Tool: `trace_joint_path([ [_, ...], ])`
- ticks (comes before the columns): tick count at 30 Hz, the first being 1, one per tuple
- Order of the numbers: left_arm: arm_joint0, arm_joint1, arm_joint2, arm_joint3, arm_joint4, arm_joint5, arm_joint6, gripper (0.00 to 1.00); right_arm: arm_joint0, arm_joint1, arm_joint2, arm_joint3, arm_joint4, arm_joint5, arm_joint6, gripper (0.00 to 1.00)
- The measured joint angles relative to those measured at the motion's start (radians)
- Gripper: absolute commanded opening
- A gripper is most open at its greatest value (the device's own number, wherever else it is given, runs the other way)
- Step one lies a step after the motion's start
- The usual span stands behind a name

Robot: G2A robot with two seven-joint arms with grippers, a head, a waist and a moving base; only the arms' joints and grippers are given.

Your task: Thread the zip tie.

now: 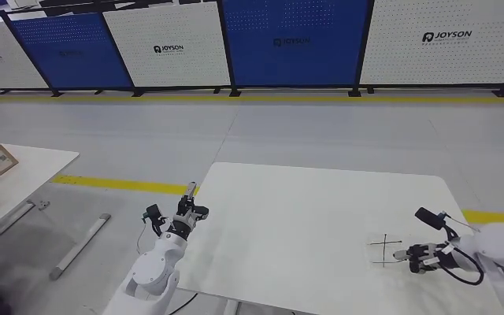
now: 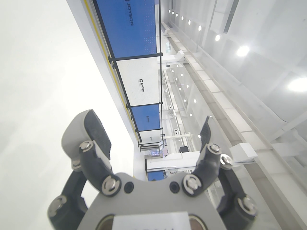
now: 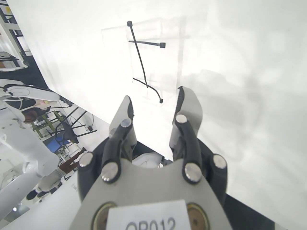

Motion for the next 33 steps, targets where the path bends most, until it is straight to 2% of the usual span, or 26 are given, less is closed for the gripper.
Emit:
trace_joint_path([
  [6, 0.000, 0.000, 0.000, 0.000, 0.000, 0.000, 0.000, 1.00, 0.017, 0.000, -0.015, 0.016, 0.004, 0.004, 0.000, 0.24],
  [10, 0.000, 0.000, 0.000, 0.000, 0.000, 0.000, 0.000, 1.00, 0.022, 0.001, -0.026, 0.009, -0.009, 0.030, 0.000, 0.17],
  [12, 0.000, 0.000, 0.000, 0.000, 0.000, 0.000, 0.000, 1.00, 0.023, 0.001, -0.030, 0.008, -0.009, 0.036, 0.000, 0.20],
  [18, 0.000, 0.000, 0.000, 0.000, 0.000, 0.000, 0.000, 1.00, 0.020, 0.002, -0.034, 0.003, -0.009, 0.042, -0.003, 0.20],
  [25, 0.000, 0.000, 0.000, 0.000, 0.000, 0.000, 0.000, 1.00, 0.024, 0.003, -0.040, 0.000, -0.014, 0.050, 0.000, 0.15],
  [26, 0.000, 0.000, 0.000, 0.000, 0.000, 0.000, 0.000, 1.00, 0.025, 0.003, -0.041, 0.001, -0.014, 0.051, 0.000, 0.11],
  [30, 0.000, 0.000, 0.000, 0.000, 0.000, 0.000, 0.000, 1.00, 0.028, 0.005, -0.044, 0.006, -0.012, 0.051, 0.000, 0.12],
  [33, 0.000, 0.000, 0.000, 0.000, 0.000, 0.000, 0.000, 1.00, 0.029, 0.007, -0.047, 0.005, -0.013, 0.052, 0.000, 0.06],
])
